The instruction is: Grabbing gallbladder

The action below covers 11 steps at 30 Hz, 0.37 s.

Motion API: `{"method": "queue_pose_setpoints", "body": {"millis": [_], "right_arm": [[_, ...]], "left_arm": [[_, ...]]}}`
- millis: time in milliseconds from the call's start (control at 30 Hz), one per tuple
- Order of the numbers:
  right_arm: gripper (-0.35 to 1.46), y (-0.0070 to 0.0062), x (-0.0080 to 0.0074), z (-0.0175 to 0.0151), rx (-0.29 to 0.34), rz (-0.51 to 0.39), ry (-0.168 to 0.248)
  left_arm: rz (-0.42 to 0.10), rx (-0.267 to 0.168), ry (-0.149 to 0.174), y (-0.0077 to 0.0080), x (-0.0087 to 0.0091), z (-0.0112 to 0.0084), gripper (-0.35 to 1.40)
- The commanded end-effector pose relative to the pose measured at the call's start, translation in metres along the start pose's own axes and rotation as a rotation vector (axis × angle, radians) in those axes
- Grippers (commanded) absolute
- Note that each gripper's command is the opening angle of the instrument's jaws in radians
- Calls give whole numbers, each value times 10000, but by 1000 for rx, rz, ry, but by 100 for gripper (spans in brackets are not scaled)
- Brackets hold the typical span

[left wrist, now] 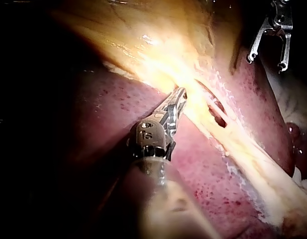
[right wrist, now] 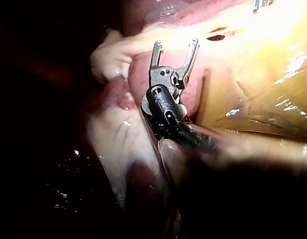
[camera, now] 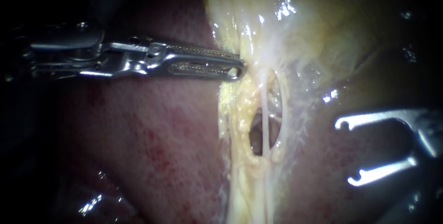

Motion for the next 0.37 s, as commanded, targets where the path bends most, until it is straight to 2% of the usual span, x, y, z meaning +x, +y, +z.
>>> {"method": "queue_pose_setpoints", "body": {"millis": [33,367], "right_arm": [[55,0,0,0,0,0,0],[55,-1,0,0,0,0,0]], "left_arm": [[0,0,0,0,0,-1,-35],[0,1,0,-1,0,-2,-35]]}}
